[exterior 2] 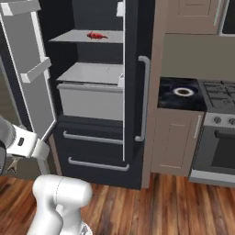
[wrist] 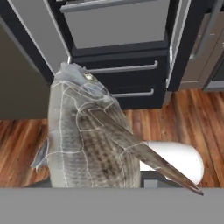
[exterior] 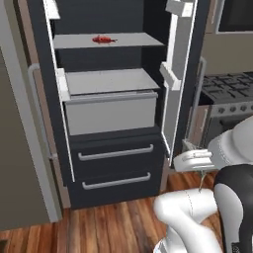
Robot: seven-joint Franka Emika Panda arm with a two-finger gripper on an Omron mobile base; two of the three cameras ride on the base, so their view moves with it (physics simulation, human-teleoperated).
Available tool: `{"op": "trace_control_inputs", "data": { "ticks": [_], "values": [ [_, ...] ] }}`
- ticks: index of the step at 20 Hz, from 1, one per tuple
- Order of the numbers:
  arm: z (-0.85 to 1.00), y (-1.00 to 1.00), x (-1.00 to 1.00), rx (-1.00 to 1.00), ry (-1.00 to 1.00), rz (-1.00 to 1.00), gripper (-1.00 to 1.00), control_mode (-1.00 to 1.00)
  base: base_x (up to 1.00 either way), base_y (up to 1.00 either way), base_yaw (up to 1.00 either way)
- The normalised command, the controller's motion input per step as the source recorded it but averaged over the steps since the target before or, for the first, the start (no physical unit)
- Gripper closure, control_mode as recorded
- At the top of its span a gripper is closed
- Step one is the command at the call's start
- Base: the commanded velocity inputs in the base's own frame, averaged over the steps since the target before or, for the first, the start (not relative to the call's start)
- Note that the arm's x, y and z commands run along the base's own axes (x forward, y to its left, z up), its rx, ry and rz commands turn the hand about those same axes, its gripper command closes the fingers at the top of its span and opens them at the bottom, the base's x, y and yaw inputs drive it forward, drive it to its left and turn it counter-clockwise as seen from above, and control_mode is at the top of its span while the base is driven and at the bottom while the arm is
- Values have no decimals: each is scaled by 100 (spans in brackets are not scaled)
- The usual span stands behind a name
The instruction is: Place the fish on the counter behind the older fish on the same shelf of the fridge to maintain FIFO order. Close the fridge door when finished.
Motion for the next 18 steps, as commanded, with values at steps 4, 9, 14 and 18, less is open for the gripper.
{"op": "trace_control_inputs", "data": {
  "ticks": [4,9,14,18],
  "values": [
    [0,0,0,0,0,0,100,100,46,36,-9],
    [0,0,0,0,0,0,100,100,67,0,-20],
    [0,0,0,0,0,0,100,100,83,6,-14],
    [0,0,0,0,0,0,100,100,86,15,-5]
  ]
}}
